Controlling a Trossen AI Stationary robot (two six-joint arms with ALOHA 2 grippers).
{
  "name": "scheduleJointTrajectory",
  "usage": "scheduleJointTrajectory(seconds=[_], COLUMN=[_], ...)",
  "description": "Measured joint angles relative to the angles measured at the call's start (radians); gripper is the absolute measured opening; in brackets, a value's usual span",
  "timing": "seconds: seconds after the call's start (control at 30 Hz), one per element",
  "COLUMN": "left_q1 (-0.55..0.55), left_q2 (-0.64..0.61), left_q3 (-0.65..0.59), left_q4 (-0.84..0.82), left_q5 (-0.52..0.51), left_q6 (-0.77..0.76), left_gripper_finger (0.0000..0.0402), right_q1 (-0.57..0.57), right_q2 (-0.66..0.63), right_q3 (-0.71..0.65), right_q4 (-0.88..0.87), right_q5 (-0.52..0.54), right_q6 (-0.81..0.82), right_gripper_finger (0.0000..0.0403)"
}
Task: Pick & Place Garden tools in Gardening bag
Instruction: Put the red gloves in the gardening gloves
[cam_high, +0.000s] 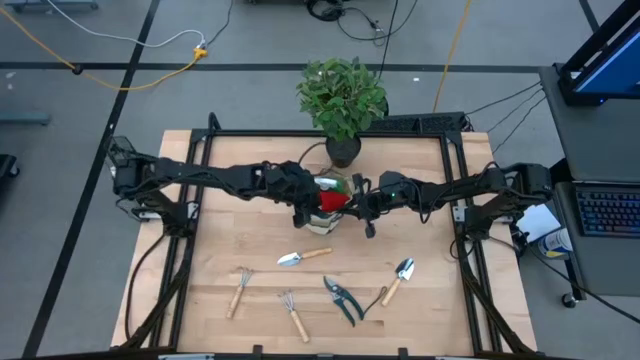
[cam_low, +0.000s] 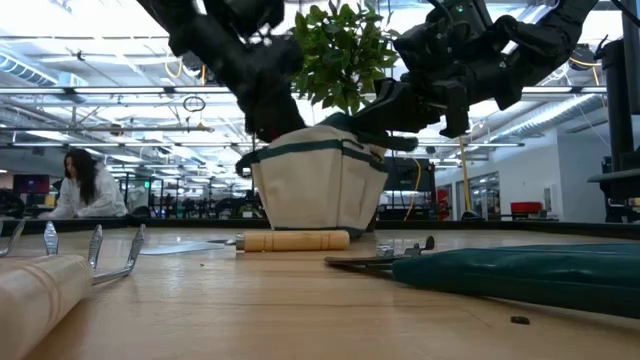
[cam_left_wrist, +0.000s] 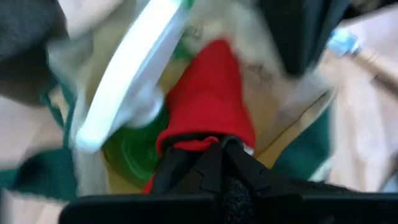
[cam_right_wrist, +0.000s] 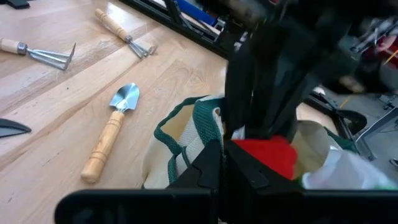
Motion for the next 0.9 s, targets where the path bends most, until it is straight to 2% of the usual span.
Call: scheduleJointTrajectory(seconds=[0.17,0.27,0.47,0.63,0.77,0.9], left_q1=[0.001,0.001,-0.008,-0.008,-0.008,-0.007], left_q2=[0.047,0.062,0.066,0.063,0.106,0.171], left_q3=[0.015,0.049,0.117,0.161,0.16,0.161], left_q4=[-0.02,-0.059,-0.126,-0.109,-0.123,-0.107], left_q5=[0.004,0.037,0.069,0.07,0.07,0.074], left_q6=[0.004,0.021,0.05,0.075,0.072,0.072], left_gripper_finger=[0.0009,0.001,0.0013,0.0019,0.0005,0.0015], right_q1=[0.0,0.0,0.0,0.0,0.0,0.0], right_q2=[0.0,0.0,0.0,0.0,0.0,0.0], right_q3=[0.0,0.0,0.0,0.0,0.0,0.0], right_q4=[-0.008,-0.012,-0.012,-0.014,-0.01,-0.01], right_q5=[-0.004,-0.049,-0.059,-0.077,-0.128,-0.13], right_q6=[-0.002,-0.028,-0.037,-0.034,-0.034,-0.034], right_gripper_finger=[0.0004,0.0004,0.0004,0.0004,0.0004,0.0004])
